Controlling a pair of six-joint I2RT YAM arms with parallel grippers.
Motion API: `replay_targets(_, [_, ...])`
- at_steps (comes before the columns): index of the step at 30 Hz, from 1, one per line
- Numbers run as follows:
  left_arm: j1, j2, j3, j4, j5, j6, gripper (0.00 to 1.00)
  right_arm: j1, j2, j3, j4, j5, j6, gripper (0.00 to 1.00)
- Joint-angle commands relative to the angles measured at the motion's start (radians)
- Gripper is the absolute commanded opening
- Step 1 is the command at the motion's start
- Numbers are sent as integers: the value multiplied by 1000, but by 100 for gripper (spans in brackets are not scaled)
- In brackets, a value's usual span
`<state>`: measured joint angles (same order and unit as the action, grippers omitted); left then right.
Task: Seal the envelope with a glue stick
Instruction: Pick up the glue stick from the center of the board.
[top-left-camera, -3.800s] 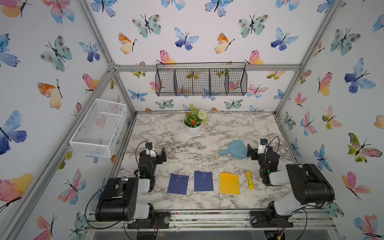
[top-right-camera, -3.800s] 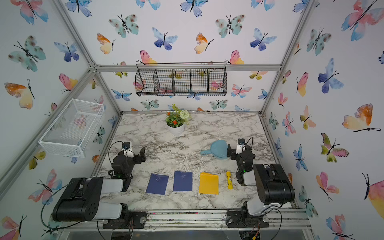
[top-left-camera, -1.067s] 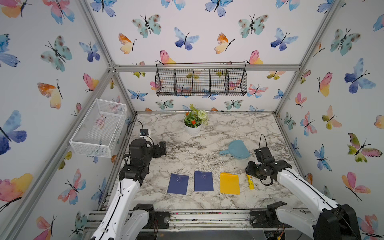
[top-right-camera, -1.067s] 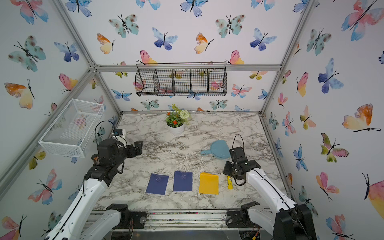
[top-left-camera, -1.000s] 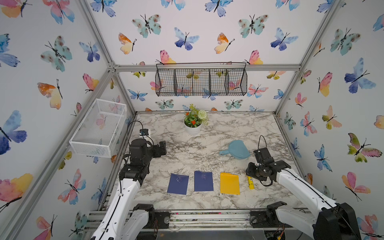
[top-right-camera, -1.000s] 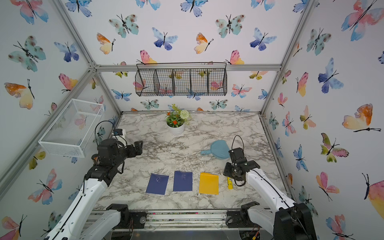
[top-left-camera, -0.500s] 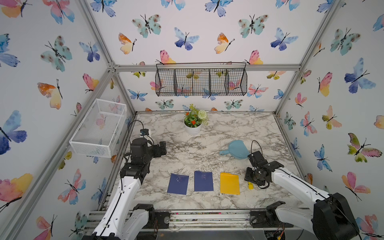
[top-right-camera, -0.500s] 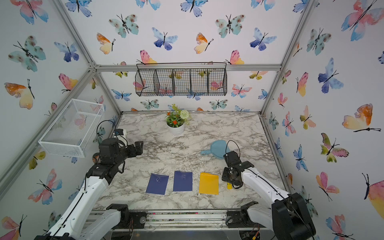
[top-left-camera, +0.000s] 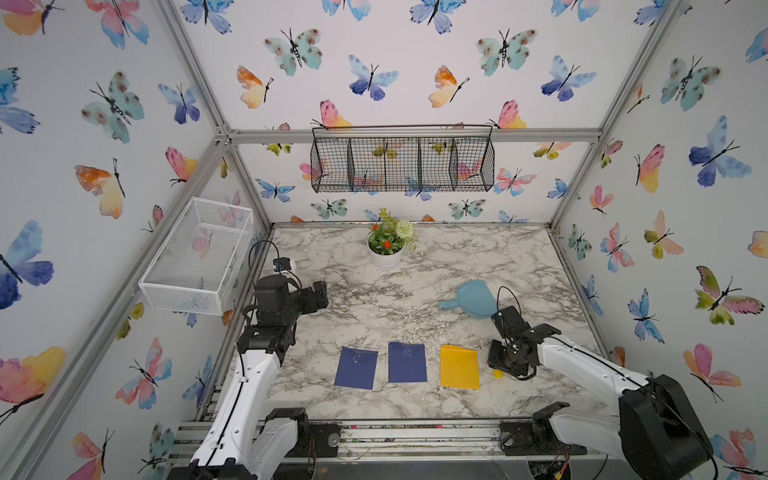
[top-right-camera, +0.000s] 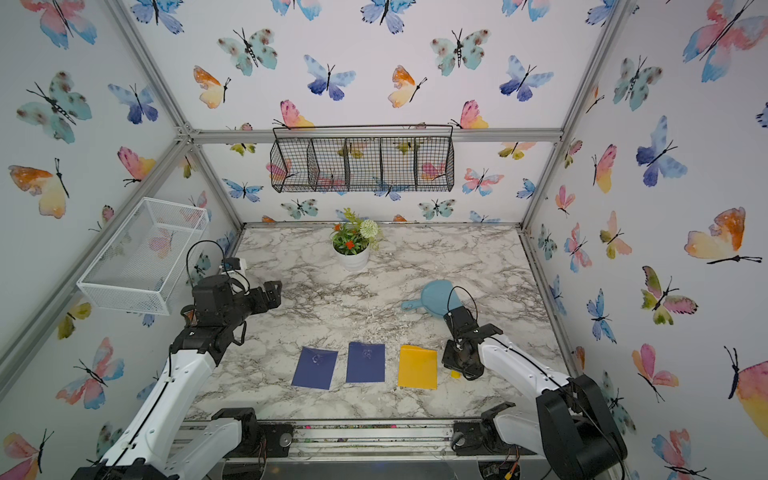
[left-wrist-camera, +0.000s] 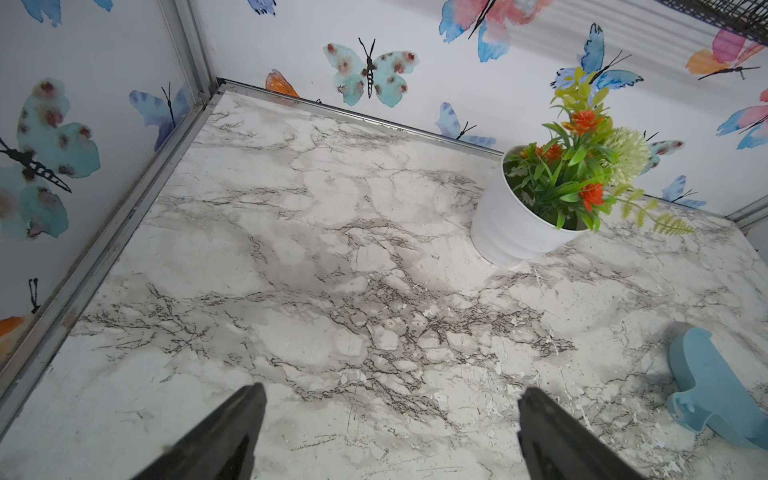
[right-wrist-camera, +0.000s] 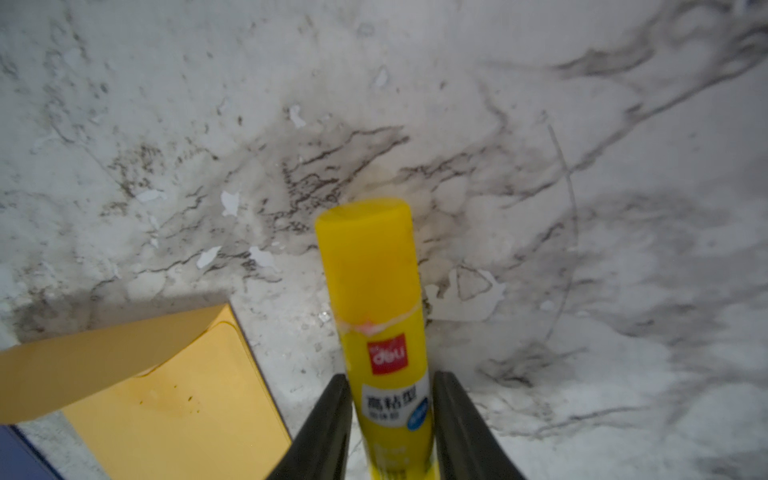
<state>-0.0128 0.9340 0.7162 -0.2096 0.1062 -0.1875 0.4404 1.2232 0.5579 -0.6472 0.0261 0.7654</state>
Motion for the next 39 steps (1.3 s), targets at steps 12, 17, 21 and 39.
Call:
replay_targets(12, [15,-32,6,13,32,9,99,8,-44,45,-38,26,-33,13])
replay_targets(17, [13,-37,16,25,125,34,99,8,-93,103,-7,-2,-88,13])
replay_targets(21, [13,-25,59,-6,176,15,98,8,-117,155,80,-49,-182,13])
replay_targets(39, [-498,56,331,-195,62,-22,97,9,-142,233,435,-605,-1083,2])
